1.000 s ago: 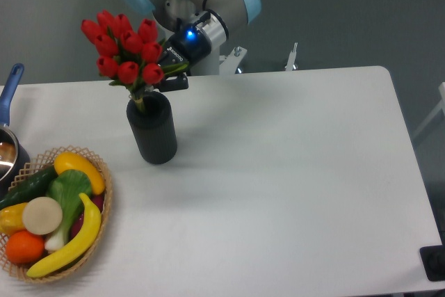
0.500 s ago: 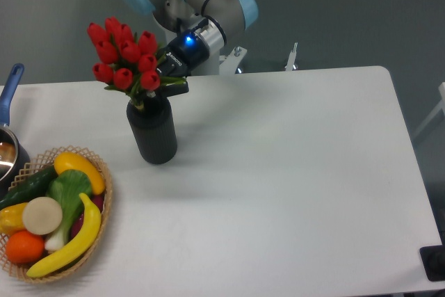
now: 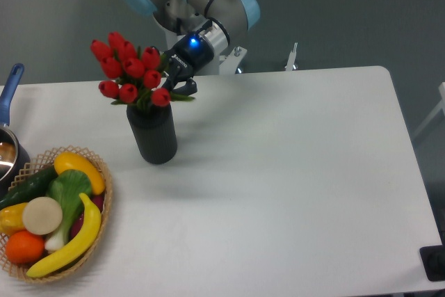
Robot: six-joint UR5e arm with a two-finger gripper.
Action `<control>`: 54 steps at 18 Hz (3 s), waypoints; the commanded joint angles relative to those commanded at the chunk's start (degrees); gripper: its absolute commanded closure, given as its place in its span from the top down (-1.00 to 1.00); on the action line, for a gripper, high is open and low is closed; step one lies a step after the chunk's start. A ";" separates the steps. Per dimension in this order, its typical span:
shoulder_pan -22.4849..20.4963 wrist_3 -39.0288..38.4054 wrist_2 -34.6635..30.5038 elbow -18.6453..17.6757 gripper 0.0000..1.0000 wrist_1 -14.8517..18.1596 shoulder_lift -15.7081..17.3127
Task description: Insert the flowers into the vase
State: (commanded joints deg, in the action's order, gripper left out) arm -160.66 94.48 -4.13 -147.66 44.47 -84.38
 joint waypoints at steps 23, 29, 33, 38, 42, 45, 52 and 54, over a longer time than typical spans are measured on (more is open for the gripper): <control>-3.78 -0.87 -3.06 0.87 1.00 0.17 2.18; -7.47 -10.45 -23.00 1.23 1.00 0.18 13.52; -8.17 -15.81 -26.02 2.98 1.00 0.18 15.47; -8.44 -17.84 -31.96 4.13 1.00 0.18 17.04; -8.44 -17.84 -42.88 6.41 1.00 0.44 18.81; -8.53 -17.75 -44.90 7.99 1.00 0.53 18.46; -10.10 -16.88 -59.75 14.06 1.00 2.20 12.49; -10.55 -12.77 -60.20 16.59 1.00 2.72 11.43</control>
State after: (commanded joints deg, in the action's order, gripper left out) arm -171.21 81.71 -64.34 -131.06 47.19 -72.95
